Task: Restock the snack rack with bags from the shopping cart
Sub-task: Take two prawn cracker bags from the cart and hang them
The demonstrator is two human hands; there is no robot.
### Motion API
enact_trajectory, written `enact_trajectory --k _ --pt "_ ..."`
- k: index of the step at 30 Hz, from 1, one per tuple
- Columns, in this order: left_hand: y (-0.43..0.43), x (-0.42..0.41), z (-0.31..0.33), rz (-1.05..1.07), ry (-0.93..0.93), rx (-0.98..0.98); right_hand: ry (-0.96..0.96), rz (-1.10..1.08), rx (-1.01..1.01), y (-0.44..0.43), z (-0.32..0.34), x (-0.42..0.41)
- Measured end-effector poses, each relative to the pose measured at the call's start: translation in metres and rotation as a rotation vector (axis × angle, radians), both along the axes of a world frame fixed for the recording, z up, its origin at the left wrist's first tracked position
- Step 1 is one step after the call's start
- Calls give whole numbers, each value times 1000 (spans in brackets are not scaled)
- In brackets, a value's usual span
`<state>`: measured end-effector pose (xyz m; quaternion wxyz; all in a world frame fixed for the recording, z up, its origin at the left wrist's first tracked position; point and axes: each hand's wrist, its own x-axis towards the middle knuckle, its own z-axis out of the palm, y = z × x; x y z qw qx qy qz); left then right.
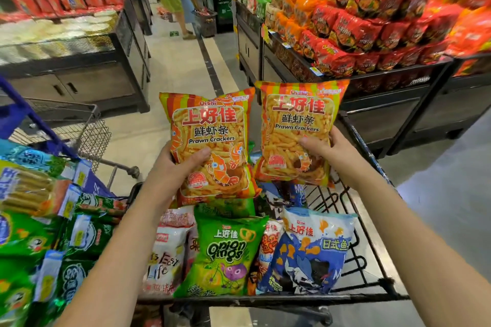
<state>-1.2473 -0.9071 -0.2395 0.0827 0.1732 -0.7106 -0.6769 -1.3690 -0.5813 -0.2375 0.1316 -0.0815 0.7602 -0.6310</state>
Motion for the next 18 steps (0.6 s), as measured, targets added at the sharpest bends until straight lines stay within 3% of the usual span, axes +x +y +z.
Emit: enact_trajectory --k 7,18 --pt "-42 41 25 145 67 17 40 169 11 -50 29 -1" --pt "-28 163 16 648 74 20 -1 614 -18 -140 14 5"
